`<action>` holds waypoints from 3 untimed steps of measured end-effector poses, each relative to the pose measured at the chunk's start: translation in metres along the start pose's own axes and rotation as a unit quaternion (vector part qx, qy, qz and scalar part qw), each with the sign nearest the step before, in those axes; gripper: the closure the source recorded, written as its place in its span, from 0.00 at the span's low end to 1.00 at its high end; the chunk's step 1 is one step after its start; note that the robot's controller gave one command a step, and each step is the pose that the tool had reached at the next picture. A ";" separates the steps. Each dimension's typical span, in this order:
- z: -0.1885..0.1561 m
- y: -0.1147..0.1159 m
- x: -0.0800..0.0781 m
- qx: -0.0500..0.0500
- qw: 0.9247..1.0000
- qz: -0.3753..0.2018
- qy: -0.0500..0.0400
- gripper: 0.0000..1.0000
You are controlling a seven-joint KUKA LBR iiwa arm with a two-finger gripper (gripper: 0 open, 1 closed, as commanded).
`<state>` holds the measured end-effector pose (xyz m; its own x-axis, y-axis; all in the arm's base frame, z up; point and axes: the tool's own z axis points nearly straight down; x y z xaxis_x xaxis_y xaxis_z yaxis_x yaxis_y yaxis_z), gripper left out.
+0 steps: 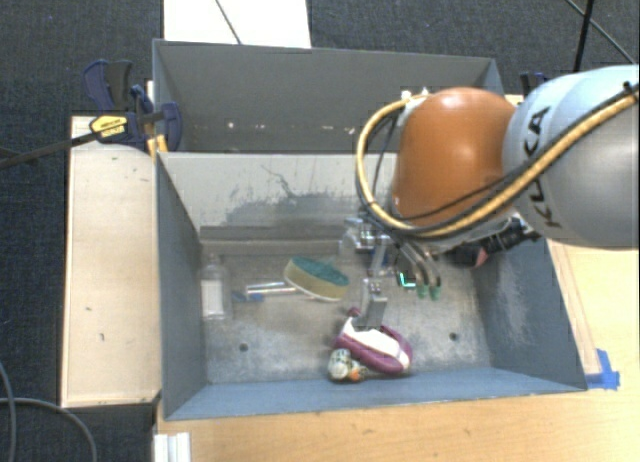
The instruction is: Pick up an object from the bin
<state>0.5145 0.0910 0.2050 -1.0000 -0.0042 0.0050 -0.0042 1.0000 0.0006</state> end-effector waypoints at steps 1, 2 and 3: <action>0.115 0.051 -0.048 0.000 0.998 0.063 -0.001 0.00; 0.110 0.049 -0.049 -0.001 0.998 0.065 -0.003 1.00; -0.019 0.039 -0.041 -0.002 0.998 0.069 -0.007 1.00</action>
Offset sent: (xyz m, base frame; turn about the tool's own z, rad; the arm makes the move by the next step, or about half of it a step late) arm 0.0478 0.0494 -0.1116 0.1290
